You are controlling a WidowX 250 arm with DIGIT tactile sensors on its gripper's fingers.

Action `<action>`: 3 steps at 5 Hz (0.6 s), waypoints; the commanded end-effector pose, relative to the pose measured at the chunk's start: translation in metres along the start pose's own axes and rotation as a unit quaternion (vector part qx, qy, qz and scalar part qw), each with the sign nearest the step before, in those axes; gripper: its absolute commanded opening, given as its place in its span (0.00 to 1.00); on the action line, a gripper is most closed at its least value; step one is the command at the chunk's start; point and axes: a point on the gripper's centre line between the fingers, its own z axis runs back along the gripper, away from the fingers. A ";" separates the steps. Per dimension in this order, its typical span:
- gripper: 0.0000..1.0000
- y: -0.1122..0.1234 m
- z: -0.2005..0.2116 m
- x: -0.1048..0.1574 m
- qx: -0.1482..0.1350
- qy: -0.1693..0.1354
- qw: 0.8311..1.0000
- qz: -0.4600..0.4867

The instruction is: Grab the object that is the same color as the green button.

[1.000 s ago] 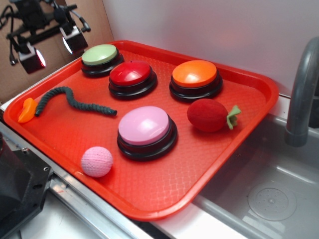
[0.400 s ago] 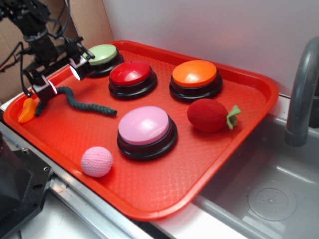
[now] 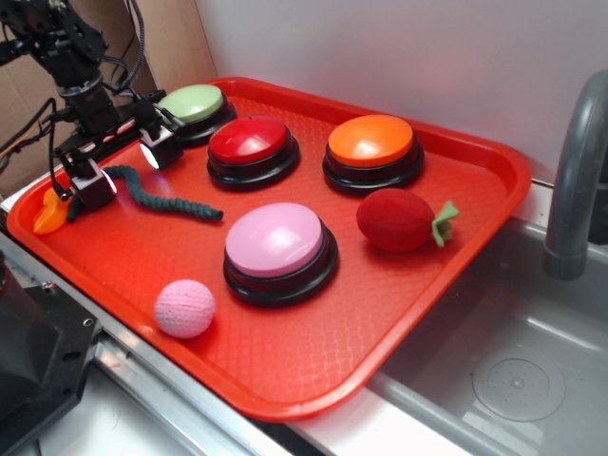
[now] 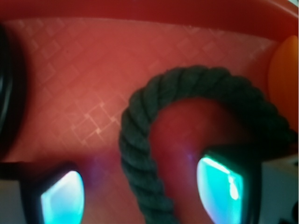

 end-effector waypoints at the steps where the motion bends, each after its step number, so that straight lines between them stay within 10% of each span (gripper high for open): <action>1: 0.00 0.008 -0.002 0.001 0.022 -0.031 0.999 0.013; 3: 0.00 0.004 -0.001 0.000 0.041 -0.036 0.998 0.019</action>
